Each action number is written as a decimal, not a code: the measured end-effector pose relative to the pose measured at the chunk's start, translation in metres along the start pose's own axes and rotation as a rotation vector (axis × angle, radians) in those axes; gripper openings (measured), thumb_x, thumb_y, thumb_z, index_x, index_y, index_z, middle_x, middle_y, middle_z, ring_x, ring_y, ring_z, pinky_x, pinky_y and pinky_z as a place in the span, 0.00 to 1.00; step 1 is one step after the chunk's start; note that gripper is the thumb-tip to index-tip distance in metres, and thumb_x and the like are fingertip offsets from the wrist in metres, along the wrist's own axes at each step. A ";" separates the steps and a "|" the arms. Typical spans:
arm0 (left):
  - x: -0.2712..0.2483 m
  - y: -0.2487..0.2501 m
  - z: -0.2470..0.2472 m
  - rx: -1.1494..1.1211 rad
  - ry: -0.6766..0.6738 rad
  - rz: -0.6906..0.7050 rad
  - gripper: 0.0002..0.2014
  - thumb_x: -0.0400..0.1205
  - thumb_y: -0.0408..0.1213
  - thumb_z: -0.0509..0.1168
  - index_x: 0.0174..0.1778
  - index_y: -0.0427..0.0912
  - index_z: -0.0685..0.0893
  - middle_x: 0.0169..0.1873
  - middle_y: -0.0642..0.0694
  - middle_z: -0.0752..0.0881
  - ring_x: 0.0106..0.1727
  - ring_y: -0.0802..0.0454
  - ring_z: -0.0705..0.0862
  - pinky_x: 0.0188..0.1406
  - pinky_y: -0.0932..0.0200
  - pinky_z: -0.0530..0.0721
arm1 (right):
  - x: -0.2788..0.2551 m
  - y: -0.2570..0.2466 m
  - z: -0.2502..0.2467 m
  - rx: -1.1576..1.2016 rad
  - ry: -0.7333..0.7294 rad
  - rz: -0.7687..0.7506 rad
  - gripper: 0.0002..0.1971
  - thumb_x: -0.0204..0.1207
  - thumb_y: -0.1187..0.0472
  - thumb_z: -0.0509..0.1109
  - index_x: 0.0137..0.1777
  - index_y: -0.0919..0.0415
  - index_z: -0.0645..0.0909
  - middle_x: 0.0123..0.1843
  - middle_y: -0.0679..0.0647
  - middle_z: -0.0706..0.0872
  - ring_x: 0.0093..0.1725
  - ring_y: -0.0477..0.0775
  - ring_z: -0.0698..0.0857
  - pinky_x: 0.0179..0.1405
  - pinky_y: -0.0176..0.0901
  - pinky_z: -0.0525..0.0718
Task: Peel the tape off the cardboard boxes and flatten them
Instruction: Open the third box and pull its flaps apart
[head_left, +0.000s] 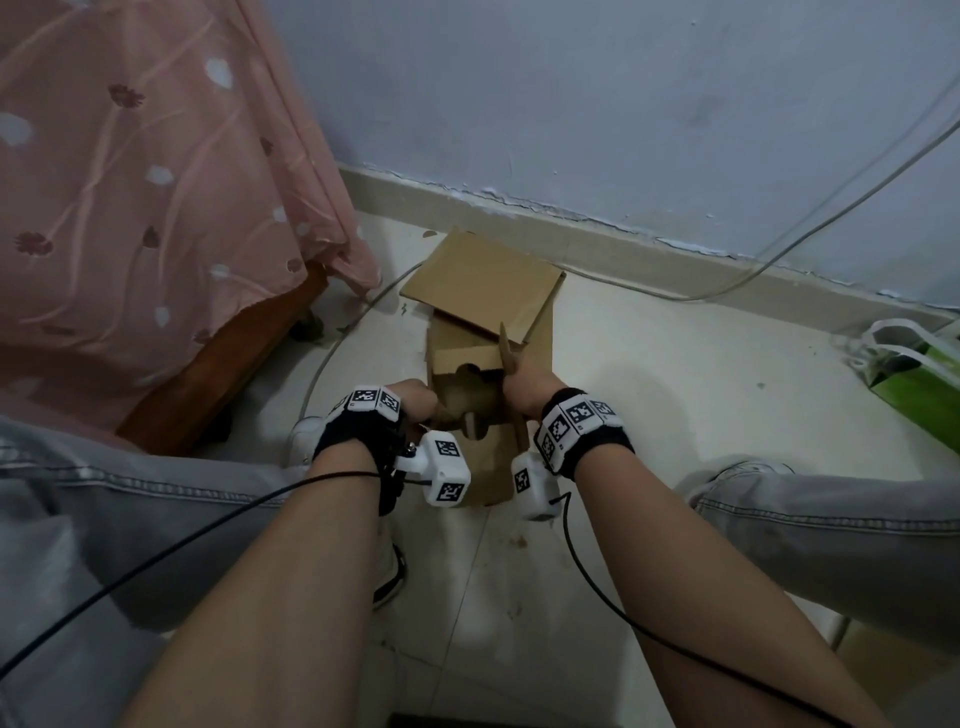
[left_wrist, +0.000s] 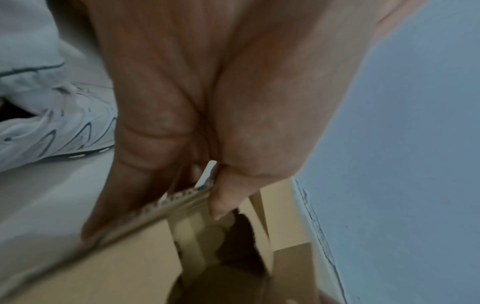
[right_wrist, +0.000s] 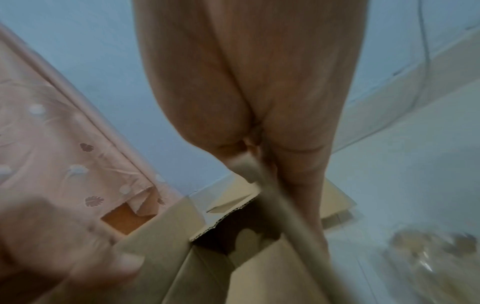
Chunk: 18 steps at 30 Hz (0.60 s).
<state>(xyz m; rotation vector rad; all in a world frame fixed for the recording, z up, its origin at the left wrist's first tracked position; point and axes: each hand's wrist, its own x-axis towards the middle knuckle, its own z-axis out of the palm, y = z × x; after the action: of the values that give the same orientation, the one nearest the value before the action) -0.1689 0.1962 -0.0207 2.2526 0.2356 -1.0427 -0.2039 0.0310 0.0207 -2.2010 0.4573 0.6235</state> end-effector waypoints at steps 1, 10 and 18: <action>0.002 -0.003 -0.001 -0.048 -0.052 -0.020 0.24 0.74 0.34 0.72 0.65 0.28 0.81 0.59 0.31 0.86 0.55 0.38 0.86 0.62 0.39 0.84 | 0.000 -0.004 -0.004 -0.008 0.011 -0.034 0.19 0.85 0.70 0.56 0.74 0.65 0.74 0.66 0.65 0.83 0.62 0.65 0.83 0.52 0.46 0.79; -0.032 0.028 -0.038 0.084 0.428 0.088 0.57 0.65 0.42 0.81 0.84 0.54 0.50 0.73 0.36 0.71 0.72 0.33 0.73 0.69 0.35 0.76 | 0.003 -0.011 -0.010 -0.116 0.061 -0.230 0.22 0.86 0.69 0.56 0.75 0.53 0.78 0.62 0.56 0.86 0.59 0.57 0.83 0.51 0.43 0.76; -0.037 0.028 -0.012 0.299 0.369 -0.020 0.37 0.66 0.49 0.80 0.66 0.37 0.72 0.59 0.37 0.82 0.60 0.36 0.83 0.52 0.48 0.82 | 0.003 -0.026 -0.020 -0.189 0.097 -0.406 0.16 0.85 0.65 0.62 0.67 0.50 0.84 0.64 0.52 0.87 0.62 0.54 0.83 0.58 0.42 0.77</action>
<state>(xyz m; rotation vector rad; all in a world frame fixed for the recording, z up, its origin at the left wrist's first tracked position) -0.1744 0.1855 0.0258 2.7135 0.2708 -0.6997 -0.1824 0.0314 0.0459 -2.4164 -0.0086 0.3520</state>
